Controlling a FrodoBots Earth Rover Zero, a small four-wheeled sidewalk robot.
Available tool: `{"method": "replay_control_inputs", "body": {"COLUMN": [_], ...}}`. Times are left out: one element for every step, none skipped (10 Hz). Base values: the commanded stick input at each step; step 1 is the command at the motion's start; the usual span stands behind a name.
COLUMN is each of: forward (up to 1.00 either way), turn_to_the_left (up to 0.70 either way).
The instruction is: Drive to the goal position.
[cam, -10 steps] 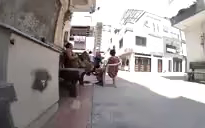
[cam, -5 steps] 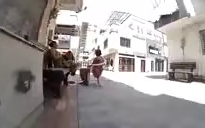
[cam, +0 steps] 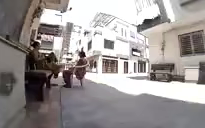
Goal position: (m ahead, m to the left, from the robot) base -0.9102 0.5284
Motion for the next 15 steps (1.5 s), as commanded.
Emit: {"method": "replay_control_inputs", "body": {"forward": [0.00,0.00,0.40,0.70,0.70,0.70,0.70,0.70,0.70,0.70,0.70,0.70,0.70,0.70,0.70], "turn_to_the_left": [-0.04,0.00,0.00,0.00,0.00,0.00,0.00,0.00,0.00,0.00,0.00,0.00,0.00,0.00,0.00]}}
